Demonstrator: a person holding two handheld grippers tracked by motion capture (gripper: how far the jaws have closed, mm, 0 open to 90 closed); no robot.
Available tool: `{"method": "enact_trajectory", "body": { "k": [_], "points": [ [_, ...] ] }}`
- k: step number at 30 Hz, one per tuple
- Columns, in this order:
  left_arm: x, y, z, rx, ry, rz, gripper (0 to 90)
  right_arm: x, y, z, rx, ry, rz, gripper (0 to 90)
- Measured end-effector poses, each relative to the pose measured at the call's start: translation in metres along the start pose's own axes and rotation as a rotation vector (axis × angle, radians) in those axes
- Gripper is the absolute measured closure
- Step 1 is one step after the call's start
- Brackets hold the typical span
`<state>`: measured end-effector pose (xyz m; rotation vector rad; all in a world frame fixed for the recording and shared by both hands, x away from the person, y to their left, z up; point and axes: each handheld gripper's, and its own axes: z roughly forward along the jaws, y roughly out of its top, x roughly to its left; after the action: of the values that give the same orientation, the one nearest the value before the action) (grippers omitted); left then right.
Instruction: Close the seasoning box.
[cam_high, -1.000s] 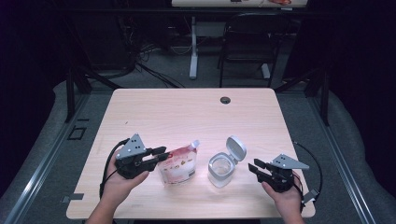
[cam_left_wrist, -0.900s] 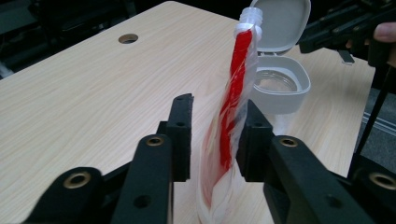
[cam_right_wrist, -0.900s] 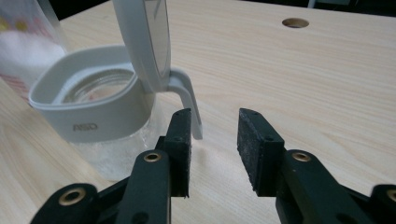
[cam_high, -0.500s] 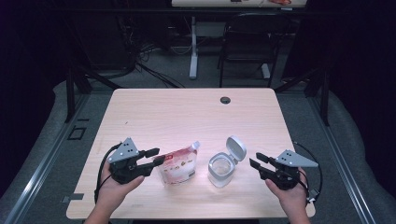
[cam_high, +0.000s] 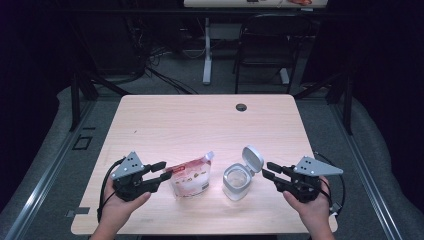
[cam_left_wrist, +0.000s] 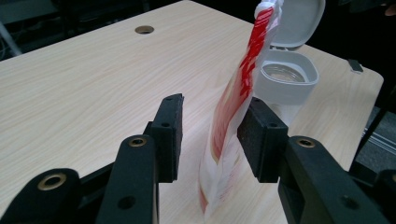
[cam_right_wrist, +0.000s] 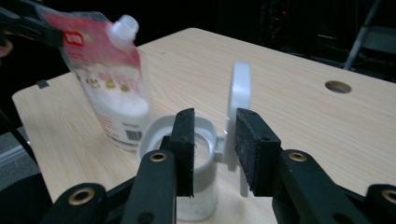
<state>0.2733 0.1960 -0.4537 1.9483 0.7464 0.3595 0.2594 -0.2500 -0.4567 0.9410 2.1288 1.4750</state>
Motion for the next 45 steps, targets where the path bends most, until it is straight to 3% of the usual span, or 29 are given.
{"method": "enact_trajectory", "body": {
  "k": [5, 17, 39, 45],
  "points": [
    [0.001, -0.002, 0.000, 0.006, -0.012, -0.004, 63.0, 0.010, 0.011, 0.008, -0.008, 0.045, -0.024, 70.3],
    [0.000, -0.006, -0.002, 0.021, -0.029, -0.008, 70.6, 0.030, 0.025, 0.048, 0.000, 0.128, -0.059, 66.9],
    [-0.001, -0.006, -0.002, 0.019, -0.017, 0.006, 70.1, 0.049, 0.029, 0.099, 0.029, 0.187, -0.084, 56.3],
    [-0.002, -0.009, -0.003, 0.020, -0.010, 0.002, 70.3, 0.050, 0.031, 0.109, 0.018, 0.198, -0.072, 54.2]
  ]
}}
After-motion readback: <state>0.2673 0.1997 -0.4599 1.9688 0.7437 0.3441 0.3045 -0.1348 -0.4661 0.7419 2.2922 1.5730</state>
